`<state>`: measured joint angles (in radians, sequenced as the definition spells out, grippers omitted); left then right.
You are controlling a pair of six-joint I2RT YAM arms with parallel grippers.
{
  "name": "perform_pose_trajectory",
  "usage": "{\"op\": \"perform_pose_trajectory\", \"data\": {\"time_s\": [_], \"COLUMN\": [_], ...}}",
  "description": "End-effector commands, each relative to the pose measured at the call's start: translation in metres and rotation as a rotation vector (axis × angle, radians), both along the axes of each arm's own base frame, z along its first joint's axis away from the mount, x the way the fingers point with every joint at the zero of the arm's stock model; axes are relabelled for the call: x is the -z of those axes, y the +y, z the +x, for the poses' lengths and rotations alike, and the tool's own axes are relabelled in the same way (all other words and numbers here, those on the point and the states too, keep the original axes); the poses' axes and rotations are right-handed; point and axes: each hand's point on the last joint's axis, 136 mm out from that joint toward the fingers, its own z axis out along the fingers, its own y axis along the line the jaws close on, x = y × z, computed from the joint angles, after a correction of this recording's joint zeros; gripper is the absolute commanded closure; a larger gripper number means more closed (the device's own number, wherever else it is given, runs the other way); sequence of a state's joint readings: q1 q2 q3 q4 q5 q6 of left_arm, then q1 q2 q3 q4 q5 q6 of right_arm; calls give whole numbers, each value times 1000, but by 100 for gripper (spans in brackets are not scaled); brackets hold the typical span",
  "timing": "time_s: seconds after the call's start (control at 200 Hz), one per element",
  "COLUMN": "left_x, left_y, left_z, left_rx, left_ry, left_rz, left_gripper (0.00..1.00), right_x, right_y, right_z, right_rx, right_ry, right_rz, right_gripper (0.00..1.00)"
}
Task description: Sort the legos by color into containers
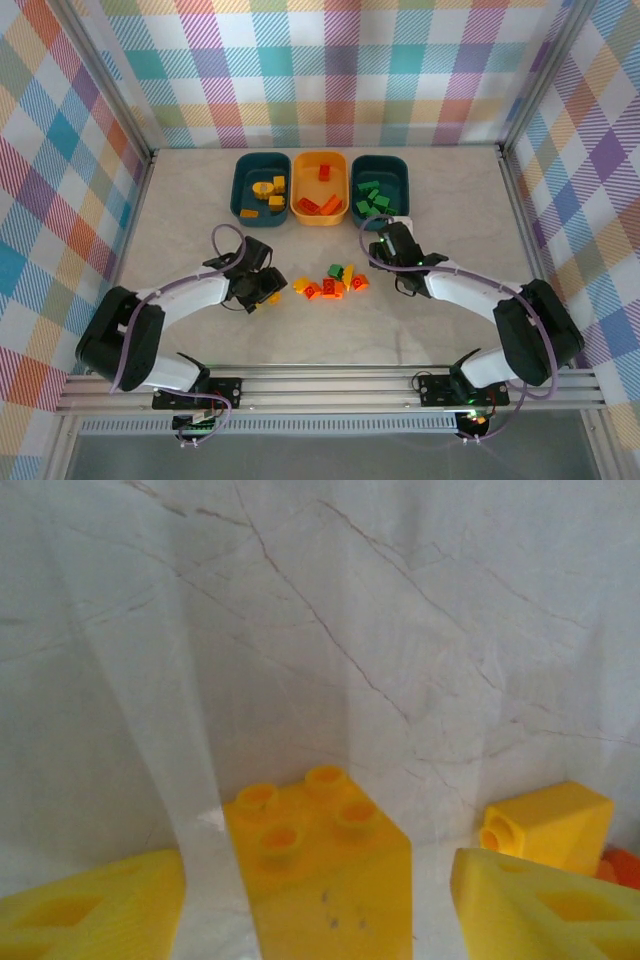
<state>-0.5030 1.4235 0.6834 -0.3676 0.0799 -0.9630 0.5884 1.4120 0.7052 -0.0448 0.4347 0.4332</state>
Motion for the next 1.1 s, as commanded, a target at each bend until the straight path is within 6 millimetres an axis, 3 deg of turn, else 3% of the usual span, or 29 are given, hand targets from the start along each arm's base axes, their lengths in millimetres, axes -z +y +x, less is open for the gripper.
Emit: {"op": "perform_pose_trajectory", "data": {"time_s": [0.0, 0.11, 0.235, 0.36, 0.46, 0.58, 0.665, 0.805, 0.9, 0.995, 1.095], "left_x": [1, 4, -6, -22, -50, -101, -120, -110, -96, -85, -88], "left_y": [-9, -7, -7, -10, -11, -1, 13, 35, 35, 31, 28], "left_z": [10, 10, 14, 20, 36, 74, 110, 175, 214, 242, 261], "left_rx": [26, 31, 43, 63, 89, 88, 52, -14, -31, -24, -5], "left_ry": [-14, -6, -37, -70, -137, -249, -301, -238, -202, -159, -162], "left_rz": [9, 26, 34, 31, 54, 107, 141, 147, 93, 82, 84], "left_gripper": [41, 53, 65, 75, 76, 76, 76, 77, 76, 76, 70], "right_x": [-14, -18, -18, -17, -19, -19, -18, -18, -19, -21, -21], "right_y": [-1, -1, -1, 0, 0, 0, -1, -3, -5, -6, -7], "right_z": [5, 6, 6, 7, 8, 7, 7, 8, 9, 9, 9], "right_rx": [35, 36, 38, 40, 42, 46, 53, 60, 65, 68, 66], "right_ry": [-67, -83, -85, -85, -91, -95, -99, -105, -112, -122, -122], "right_rz": [47, 57, 58, 66, 73, 81, 79, 72, 64, 58, 51], "right_gripper": [30, 30, 31, 31, 32, 32, 32, 32, 32, 32, 31]}}
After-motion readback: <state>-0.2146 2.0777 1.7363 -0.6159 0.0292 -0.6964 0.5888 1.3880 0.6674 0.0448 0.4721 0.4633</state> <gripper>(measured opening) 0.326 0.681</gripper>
